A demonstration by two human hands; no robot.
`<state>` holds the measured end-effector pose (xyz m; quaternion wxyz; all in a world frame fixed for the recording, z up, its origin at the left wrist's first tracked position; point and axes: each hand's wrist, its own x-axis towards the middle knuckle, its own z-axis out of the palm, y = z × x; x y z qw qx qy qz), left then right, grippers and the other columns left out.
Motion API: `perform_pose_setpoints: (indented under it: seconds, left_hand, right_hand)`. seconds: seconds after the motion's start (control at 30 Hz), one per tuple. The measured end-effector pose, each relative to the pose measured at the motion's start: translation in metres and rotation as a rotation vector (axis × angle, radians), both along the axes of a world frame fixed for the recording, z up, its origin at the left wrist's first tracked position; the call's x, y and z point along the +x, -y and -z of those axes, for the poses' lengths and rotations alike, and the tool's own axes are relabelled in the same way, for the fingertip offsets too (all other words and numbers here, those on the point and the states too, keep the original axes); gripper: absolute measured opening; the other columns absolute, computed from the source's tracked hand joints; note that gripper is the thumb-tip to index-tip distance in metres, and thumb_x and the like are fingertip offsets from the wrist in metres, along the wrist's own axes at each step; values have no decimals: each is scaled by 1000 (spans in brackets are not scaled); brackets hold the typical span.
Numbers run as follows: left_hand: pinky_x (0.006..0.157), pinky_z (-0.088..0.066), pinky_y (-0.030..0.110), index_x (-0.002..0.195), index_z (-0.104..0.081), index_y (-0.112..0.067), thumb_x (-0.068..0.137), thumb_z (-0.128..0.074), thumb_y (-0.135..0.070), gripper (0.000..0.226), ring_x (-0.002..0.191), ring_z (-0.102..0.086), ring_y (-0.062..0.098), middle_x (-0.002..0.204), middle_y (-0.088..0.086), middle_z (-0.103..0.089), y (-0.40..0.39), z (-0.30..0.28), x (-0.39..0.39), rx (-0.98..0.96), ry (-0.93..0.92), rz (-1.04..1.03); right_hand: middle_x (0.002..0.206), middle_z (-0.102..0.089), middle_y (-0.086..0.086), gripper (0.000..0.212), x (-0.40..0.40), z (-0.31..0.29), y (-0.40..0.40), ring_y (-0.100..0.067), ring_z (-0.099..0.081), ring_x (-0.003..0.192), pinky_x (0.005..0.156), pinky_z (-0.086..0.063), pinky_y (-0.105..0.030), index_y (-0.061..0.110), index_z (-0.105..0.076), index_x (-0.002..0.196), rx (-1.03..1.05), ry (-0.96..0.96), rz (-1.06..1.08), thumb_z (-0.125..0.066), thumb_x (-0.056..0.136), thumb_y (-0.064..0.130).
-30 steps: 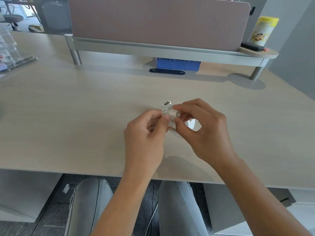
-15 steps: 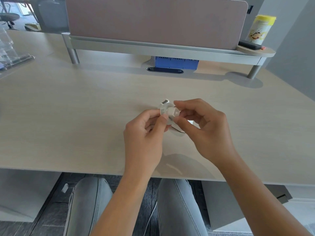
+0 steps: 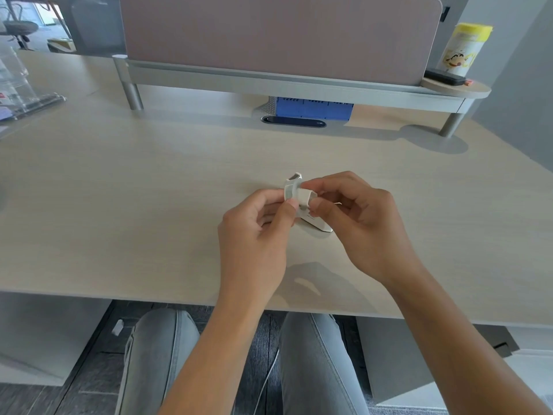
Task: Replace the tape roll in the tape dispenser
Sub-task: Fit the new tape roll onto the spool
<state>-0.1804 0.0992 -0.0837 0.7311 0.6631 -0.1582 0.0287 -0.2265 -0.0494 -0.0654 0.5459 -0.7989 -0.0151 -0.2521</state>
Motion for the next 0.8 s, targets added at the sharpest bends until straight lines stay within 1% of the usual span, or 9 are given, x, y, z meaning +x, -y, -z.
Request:
perform_pose_setpoints:
  seconds: [0.13,0.23,0.33,0.4,0.47,0.57,0.63,0.73,0.8]
  left_hand:
    - [85,-63,37,97,-80,-15,95,-68,-12,12,81,-79,15,84,0,-82,-1,-1,1,-1,-5,2]
    - [85,-63,38,97,-80,-15,95,-68,-13,11,80,-78,14,84,0,-82,-1,0,1,0,5,6]
    - [86,-62,38,98,-79,-16,96,-68,-11,13,81,-78,12,84,-3,-82,-1,2,0,6,10,8]
    - [86,-62,39,100,-79,-16,96,-68,-11,13,83,-78,13,86,-3,-82,-1,3,-1,11,21,2]
    - [87,-62,40,100,-79,-16,95,-68,-13,13,85,-78,15,87,-4,-82,-1,4,0,25,46,-9]
    - [86,-62,38,100,-79,-15,95,-68,-14,11,85,-78,14,88,-4,-82,-1,3,1,60,85,-29]
    - [85,-62,35,101,-79,-15,96,-68,-14,12,85,-78,13,88,-4,-82,0,1,0,54,85,-28]
    - [84,-62,31,103,-79,-14,97,-67,-12,14,85,-78,13,89,-4,-82,0,1,0,10,55,-15]
    - [84,-62,30,103,-79,-13,96,-67,-11,14,85,-79,13,88,-3,-82,0,1,-1,-15,34,-11]
  right_hand:
    - [108,-67,3,25,0,-2,1,-10,-72,88,82,-56,-19,20,-76,108,-107,-11,-8,-64,99,-1]
    - [105,-68,3,27,0,-4,0,-7,-71,85,79,-53,-16,20,-76,105,-80,-14,2,-64,99,-3]
    - [103,-73,-5,26,-1,-3,-1,-12,-71,85,78,-55,-18,18,-78,102,-33,-28,24,-66,97,-4]
    - [96,-76,-5,21,-1,-4,-3,-5,-71,80,74,-53,-13,11,-79,102,35,-40,34,-66,96,-6]
    - [92,-78,0,17,-2,-6,-4,0,-72,78,74,-53,-11,5,-77,103,114,-38,52,-68,94,-6]
    - [93,-79,3,20,-1,-9,-6,-3,-74,84,77,-56,-14,15,-75,100,126,-16,96,-72,92,-4]
    - [92,-79,5,20,-2,-9,-8,-5,-74,83,77,-56,-14,17,-76,99,104,-4,123,-73,92,-2]
    - [92,-81,6,16,-3,-7,-12,-6,-74,80,72,-53,-12,16,-80,98,74,8,166,-73,93,3]
    - [98,-81,2,14,-5,-5,-13,-5,-74,80,71,-53,-11,12,-82,101,107,16,173,-72,94,4]
